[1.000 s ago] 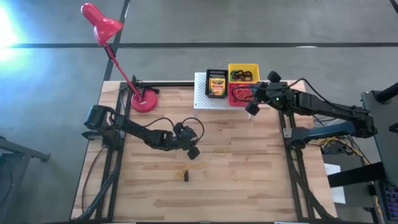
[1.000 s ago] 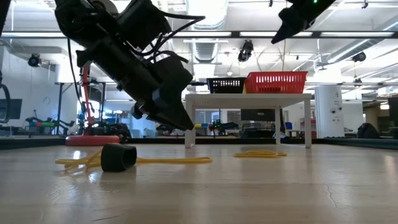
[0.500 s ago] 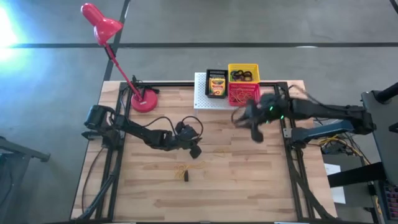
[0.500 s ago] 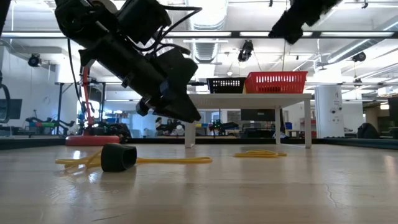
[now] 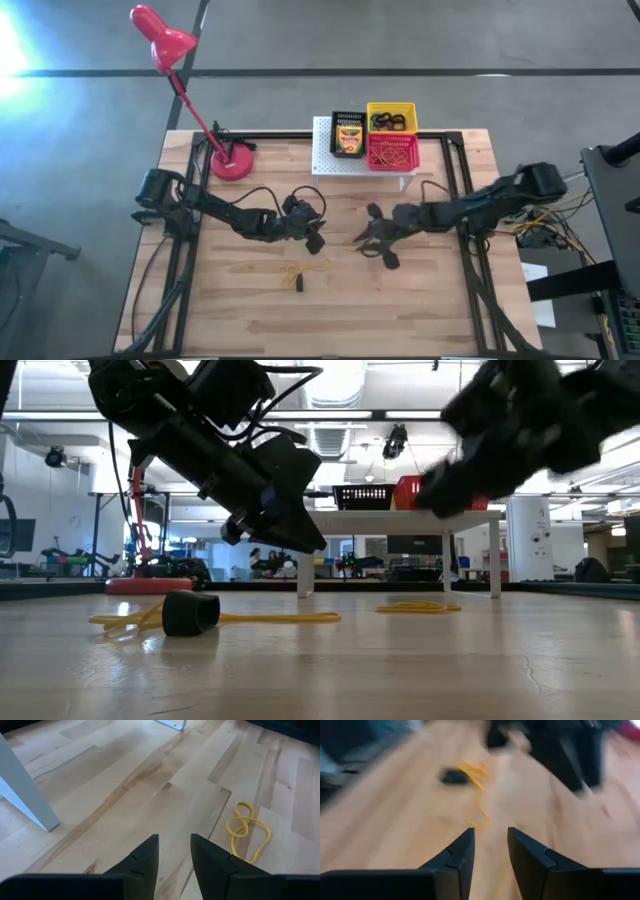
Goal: Pick & Place Office Desk Supplies
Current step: Put the yellow rubber band into the red basket on the shelf
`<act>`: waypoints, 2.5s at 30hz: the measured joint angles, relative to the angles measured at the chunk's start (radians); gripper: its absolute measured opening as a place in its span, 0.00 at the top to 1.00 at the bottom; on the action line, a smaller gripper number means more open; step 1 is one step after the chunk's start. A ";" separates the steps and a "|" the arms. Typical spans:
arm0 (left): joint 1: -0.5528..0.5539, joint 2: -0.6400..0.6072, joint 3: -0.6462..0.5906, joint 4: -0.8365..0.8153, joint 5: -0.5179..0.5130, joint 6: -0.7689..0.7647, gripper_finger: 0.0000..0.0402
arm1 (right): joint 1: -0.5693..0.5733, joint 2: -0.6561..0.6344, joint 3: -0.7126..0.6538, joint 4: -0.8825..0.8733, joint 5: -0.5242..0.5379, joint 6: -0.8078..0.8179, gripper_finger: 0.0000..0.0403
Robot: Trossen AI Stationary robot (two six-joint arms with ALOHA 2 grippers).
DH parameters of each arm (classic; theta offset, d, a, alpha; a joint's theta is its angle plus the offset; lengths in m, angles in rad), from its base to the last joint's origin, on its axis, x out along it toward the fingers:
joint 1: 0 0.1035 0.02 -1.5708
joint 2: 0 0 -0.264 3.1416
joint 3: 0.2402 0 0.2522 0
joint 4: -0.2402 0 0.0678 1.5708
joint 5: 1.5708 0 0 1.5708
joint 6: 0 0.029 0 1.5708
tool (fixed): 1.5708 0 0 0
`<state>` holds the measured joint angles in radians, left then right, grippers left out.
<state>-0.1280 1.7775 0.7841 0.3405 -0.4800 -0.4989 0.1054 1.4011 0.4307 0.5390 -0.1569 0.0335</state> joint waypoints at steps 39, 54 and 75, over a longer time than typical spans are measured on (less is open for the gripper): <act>0.003 0.000 0.000 0.008 -0.009 -0.010 0.71 | 0.257 -0.432 0.051 -0.444 0.485 0.084 0.98; 0.003 0.000 0.000 0.010 -0.014 0.002 0.71 | -0.105 -0.615 0.102 -0.220 0.941 -0.350 0.98; 0.018 0.000 0.000 0.026 -0.029 0.000 0.71 | -0.687 -0.347 0.594 -1.252 0.282 -0.119 0.83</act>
<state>-0.1097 1.7775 0.7845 0.3668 -0.5095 -0.4984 -0.5816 1.0542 1.0242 -0.7126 0.1255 -0.0850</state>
